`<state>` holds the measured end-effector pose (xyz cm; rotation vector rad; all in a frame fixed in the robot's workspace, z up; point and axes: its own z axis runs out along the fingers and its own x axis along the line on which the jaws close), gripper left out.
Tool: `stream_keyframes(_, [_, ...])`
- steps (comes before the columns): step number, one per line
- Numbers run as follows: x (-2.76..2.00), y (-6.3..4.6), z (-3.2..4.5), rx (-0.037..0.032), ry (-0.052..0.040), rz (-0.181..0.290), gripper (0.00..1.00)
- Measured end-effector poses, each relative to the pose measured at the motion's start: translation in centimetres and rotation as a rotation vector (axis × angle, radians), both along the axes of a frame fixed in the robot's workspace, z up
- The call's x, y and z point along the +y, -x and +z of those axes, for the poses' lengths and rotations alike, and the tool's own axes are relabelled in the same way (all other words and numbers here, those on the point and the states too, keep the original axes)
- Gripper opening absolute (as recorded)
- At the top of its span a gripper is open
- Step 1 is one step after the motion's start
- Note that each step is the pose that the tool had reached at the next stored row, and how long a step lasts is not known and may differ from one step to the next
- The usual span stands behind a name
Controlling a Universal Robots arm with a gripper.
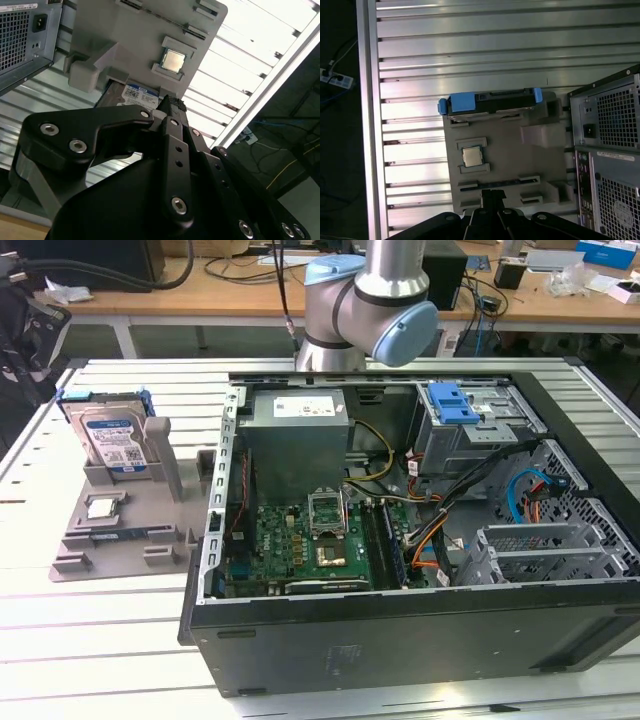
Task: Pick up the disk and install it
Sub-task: 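Reach for the disk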
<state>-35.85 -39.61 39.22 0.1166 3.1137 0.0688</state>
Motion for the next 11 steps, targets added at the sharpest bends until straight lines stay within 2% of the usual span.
stream_keyframes(11, [0.05, 1.9, -0.02, 0.0000, 0.0000, 0.000, 0.11])
